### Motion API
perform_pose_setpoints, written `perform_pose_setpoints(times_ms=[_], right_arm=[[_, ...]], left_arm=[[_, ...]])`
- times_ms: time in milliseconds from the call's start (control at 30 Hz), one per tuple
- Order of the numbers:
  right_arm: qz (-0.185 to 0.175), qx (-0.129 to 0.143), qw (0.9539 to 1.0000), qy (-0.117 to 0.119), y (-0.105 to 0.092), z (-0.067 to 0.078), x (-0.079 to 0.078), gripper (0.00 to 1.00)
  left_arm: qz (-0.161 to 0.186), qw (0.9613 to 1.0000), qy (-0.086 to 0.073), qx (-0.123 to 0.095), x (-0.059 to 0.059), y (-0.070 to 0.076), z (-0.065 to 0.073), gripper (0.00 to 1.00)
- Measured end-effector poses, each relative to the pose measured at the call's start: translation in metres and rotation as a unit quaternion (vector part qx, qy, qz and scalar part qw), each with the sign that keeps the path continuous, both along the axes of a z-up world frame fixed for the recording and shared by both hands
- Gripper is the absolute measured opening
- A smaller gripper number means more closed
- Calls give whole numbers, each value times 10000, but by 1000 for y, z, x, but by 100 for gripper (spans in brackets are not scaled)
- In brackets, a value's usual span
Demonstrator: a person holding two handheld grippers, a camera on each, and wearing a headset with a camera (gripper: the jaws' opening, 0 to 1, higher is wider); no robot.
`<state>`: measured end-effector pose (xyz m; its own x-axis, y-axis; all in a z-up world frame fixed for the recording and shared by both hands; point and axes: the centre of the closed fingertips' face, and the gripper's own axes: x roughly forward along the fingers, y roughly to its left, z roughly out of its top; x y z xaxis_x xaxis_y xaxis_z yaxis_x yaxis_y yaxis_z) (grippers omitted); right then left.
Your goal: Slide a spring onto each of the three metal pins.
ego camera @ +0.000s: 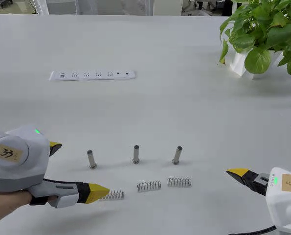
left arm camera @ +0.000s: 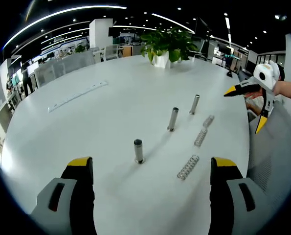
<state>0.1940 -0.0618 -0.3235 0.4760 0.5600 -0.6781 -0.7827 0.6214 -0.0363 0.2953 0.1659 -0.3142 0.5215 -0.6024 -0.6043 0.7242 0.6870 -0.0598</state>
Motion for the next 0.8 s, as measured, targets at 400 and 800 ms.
perform_pose_setpoints(times_ms=[400,800], right_arm=[[33,-25,10000,1,-3,0,-3,98],[134,-70,9999,4,2,0,-3,98]], left_arm=[[0,9999,97,-81,-26,7,-1,99],[-216,9996,166,-94,-50,7,-5,98]])
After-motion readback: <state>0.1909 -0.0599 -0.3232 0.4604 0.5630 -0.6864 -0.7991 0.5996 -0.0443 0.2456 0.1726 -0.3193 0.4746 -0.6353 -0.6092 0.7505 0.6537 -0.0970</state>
